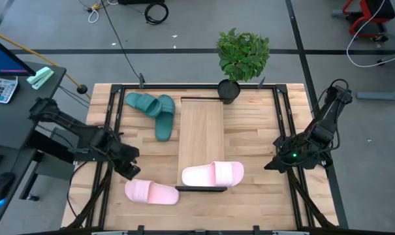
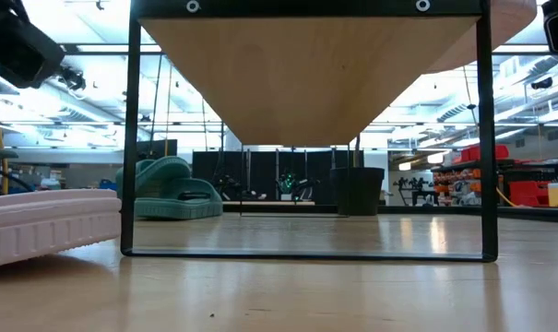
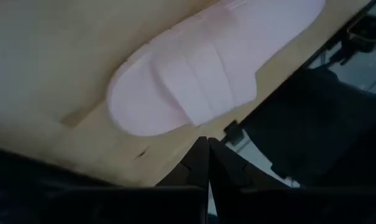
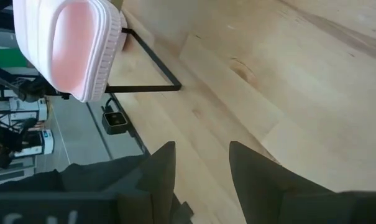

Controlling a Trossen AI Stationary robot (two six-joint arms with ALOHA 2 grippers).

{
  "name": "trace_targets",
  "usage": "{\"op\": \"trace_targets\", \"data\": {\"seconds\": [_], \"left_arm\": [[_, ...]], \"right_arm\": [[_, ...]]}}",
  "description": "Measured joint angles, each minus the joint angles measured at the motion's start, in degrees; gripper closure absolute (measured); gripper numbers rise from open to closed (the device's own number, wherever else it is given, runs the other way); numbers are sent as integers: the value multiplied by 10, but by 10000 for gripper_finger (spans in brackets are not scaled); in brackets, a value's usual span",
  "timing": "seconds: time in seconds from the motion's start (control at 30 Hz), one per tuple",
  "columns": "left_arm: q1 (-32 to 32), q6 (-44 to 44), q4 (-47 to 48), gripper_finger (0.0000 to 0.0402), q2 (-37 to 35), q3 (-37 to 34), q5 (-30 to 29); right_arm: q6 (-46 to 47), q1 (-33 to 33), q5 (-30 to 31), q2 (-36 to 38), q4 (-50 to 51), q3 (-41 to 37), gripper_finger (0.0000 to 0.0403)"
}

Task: Pick and place slides into the shelf
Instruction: Put the pink slide on the shelf

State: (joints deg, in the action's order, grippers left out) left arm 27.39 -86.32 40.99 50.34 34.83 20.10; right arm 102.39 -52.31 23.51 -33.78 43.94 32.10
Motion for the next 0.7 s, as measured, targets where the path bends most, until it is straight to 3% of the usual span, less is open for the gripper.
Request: {"op": "trace_targets", "data": {"seconds": [0.17, 0.4, 0.7], "left_arm": [[78, -83, -90, 382, 42, 1, -68], [169, -227, -44, 363, 97, 1, -88], [206, -302, -105, 323, 148, 1, -170]], "right_arm": [[0, 0, 0, 0, 0, 0, 245], [0, 0, 0, 0, -1, 0, 245], [10, 0, -11, 0, -9, 0, 245]]}}
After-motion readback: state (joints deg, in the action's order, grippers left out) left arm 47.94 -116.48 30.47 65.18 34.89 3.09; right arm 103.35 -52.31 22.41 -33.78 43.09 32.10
